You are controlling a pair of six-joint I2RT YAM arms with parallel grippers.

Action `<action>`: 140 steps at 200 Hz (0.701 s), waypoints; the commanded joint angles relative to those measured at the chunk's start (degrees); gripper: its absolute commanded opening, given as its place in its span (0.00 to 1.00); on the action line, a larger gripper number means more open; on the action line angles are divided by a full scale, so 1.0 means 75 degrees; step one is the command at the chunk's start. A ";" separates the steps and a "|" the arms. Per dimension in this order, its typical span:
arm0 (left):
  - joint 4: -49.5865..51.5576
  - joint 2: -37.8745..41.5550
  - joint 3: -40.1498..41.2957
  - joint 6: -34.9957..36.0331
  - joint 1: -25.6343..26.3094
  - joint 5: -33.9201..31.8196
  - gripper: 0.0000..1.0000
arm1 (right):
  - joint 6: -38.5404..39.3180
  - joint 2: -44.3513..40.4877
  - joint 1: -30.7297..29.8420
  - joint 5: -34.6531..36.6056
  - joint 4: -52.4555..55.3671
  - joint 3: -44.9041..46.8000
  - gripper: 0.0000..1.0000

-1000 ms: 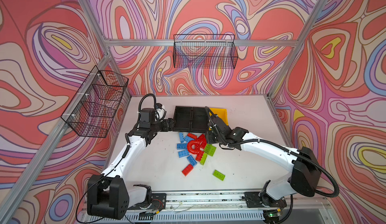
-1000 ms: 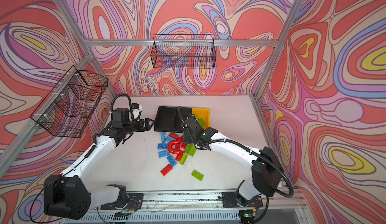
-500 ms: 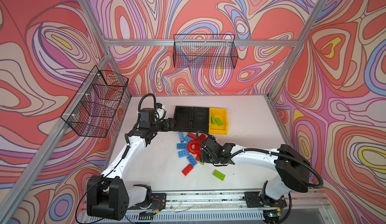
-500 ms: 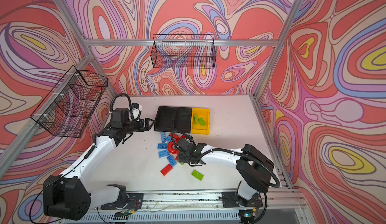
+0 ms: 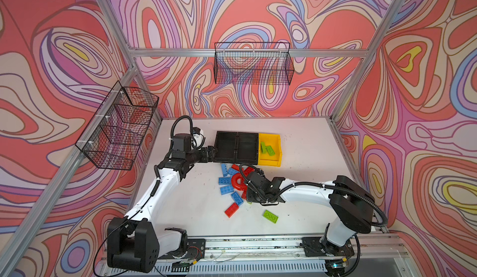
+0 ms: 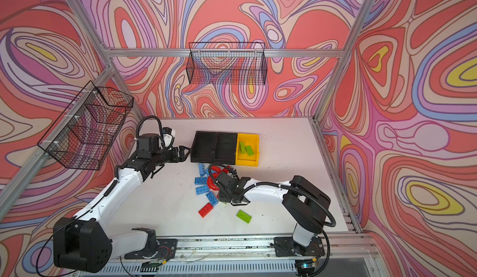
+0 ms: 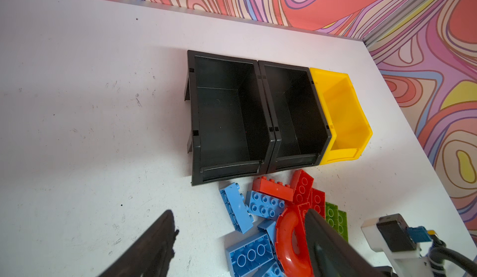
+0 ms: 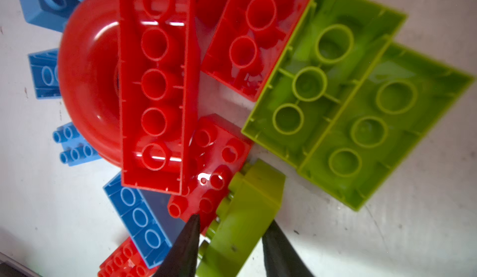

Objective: Sort the legos into containers by color
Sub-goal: Pick up the lego from the center of the table.

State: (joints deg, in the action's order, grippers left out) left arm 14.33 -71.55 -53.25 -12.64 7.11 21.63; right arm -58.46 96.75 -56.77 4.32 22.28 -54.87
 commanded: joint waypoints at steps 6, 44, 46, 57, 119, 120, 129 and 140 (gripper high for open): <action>0.0032 0.0083 -0.0120 0.0010 -0.0035 0.0062 0.81 | -0.0262 -0.0184 -0.0012 0.0418 0.0431 0.0152 0.35; 0.0043 0.0045 -0.0130 -0.0002 -0.0035 0.0095 0.81 | -0.0210 -0.0237 -0.0008 0.0457 0.0508 0.0254 0.32; 0.0040 0.0047 -0.0130 -0.0002 -0.0035 0.0088 0.81 | -0.0210 -0.0233 -0.0005 0.0462 0.0515 0.0260 0.32; 0.0039 0.0070 -0.0120 0.0010 -0.0035 0.0067 0.81 | -0.0204 -0.0253 -0.0007 0.0491 0.0513 0.0284 0.31; 0.0029 0.0048 -0.0118 -0.0002 -0.0035 0.0097 0.81 | -0.0216 -0.1019 -0.0012 0.0864 0.0541 0.0526 0.28; 0.0026 0.0048 -0.0118 -0.0002 -0.0035 0.0101 0.81 | -0.0218 -0.1036 -0.0006 0.0865 0.0537 0.0534 0.28; 0.0016 0.0039 -0.0119 -0.0002 -0.0035 0.0116 0.81 | -0.0221 -0.1128 0.0002 0.0877 0.0507 0.0583 0.28; 0.0012 0.0036 -0.0118 -0.0013 -0.0035 0.0111 0.81 | -0.0221 -0.1212 0.0001 0.0900 0.0487 0.0624 0.27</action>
State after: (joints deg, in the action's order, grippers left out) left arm 14.33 -71.55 -53.25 -12.64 7.11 21.67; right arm -58.87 90.00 -56.75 8.84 25.34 -51.16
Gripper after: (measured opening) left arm 0.813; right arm 0.278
